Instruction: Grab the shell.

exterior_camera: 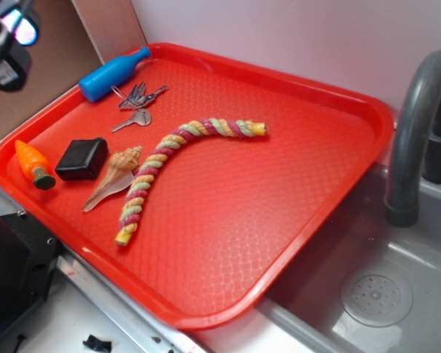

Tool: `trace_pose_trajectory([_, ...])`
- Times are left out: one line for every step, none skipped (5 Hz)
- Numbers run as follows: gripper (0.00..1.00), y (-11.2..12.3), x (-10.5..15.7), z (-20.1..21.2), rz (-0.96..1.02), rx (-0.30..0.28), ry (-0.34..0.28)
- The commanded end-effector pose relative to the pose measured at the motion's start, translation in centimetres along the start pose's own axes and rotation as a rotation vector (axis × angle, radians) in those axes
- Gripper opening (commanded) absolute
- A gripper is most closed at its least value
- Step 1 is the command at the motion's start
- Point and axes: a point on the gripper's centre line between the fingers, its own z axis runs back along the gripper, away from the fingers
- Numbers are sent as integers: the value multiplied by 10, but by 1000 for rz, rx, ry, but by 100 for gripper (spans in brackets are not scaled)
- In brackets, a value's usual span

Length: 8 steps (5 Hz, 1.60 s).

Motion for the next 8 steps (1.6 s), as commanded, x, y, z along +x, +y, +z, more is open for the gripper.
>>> trace_pose_trajectory([100, 2, 3, -50, -52, 40, 65])
trace_pose_trajectory([100, 5, -5, -79, -60, 59, 142])
trace_pose_trajectory([100, 7, -14, -111, -81, 58, 190])
trace_pose_trajectory([100, 11, -21, -125, -84, 68, 234])
trace_pose_trajectory([100, 16, -25, -134, -82, 67, 255])
trace_pose_trajectory([100, 13, -24, -144, -93, 75, 288])
trace_pose_trajectory([54, 7, -20, -146, -110, 97, 321])
trace_pose_trajectory([0, 2, -16, -141, -107, 102, 311])
